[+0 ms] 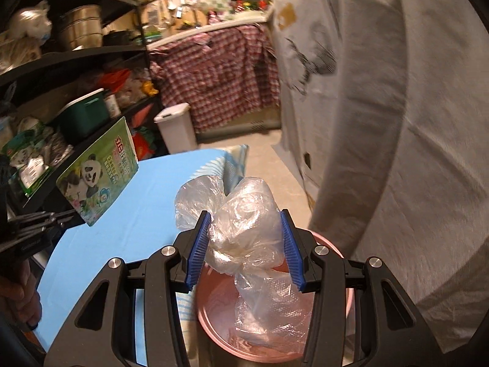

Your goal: Collect trash

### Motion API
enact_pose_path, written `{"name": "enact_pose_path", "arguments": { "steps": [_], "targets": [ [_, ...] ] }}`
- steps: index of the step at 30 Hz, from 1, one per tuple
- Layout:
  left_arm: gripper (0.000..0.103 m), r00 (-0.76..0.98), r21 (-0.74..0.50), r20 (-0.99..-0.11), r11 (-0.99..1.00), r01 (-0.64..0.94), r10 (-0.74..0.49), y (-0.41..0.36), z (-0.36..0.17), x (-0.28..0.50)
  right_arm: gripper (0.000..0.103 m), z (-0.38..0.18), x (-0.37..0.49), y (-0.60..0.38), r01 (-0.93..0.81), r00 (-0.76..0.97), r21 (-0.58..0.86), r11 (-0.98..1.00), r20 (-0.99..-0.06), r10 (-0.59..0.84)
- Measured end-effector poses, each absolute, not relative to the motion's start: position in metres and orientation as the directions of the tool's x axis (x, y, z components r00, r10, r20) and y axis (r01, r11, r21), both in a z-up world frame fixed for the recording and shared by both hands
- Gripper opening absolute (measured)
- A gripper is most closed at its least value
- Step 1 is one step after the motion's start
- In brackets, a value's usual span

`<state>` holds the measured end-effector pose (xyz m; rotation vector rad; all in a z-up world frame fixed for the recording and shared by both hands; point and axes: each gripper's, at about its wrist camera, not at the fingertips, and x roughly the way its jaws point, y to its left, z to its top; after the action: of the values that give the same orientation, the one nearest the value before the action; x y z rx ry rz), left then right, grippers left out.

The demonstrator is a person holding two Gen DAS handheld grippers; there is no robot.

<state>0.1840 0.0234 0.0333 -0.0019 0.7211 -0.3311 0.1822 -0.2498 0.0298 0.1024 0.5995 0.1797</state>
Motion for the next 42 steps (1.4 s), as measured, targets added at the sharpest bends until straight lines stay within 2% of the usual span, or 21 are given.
{"name": "enact_pose_path", "arguments": {
  "steps": [16,20,22,24,35,40,42],
  "targets": [
    [0.0,0.579,-0.124,-0.718,0.89,0.44,-0.386,-0.072,-0.01,0.21,0.046,0.009,0.198,-0.285,-0.05,0.786,0.172,0.984,-0.601,0.145],
    [0.0,0.541,-0.151,-0.735,0.876,0.459,-0.41,-0.081,-0.019,0.215,0.052,0.004,0.203,-0.285,-0.03,0.772,0.153,0.988,-0.624,0.12],
    [0.005,0.529,-0.146,-0.747,0.876,0.459,-0.402,-0.084,-0.024,0.217,0.058,0.001,0.208,-0.286,-0.015,0.761,0.152,0.988,-0.639,0.11],
    [0.027,0.532,-0.137,-0.752,0.882,0.45,-0.388,-0.085,-0.027,0.218,0.062,-0.001,0.21,-0.288,-0.007,0.756,0.156,0.988,-0.646,0.107],
    [0.028,0.587,-0.127,-0.715,0.896,0.425,-0.379,-0.066,-0.012,0.198,0.064,0.006,0.192,-0.286,-0.008,0.78,0.137,0.991,-0.619,0.092],
    [0.03,0.641,-0.127,-0.673,0.911,0.391,-0.369,-0.058,0.007,0.173,0.072,0.022,0.163,-0.28,-0.007,0.813,0.131,0.991,-0.577,0.082],
    [0.035,0.663,-0.137,-0.657,0.922,0.363,-0.359,-0.053,0.013,0.162,0.076,0.031,0.147,-0.274,-0.012,0.832,0.111,0.994,-0.55,0.071]
  ]
}}
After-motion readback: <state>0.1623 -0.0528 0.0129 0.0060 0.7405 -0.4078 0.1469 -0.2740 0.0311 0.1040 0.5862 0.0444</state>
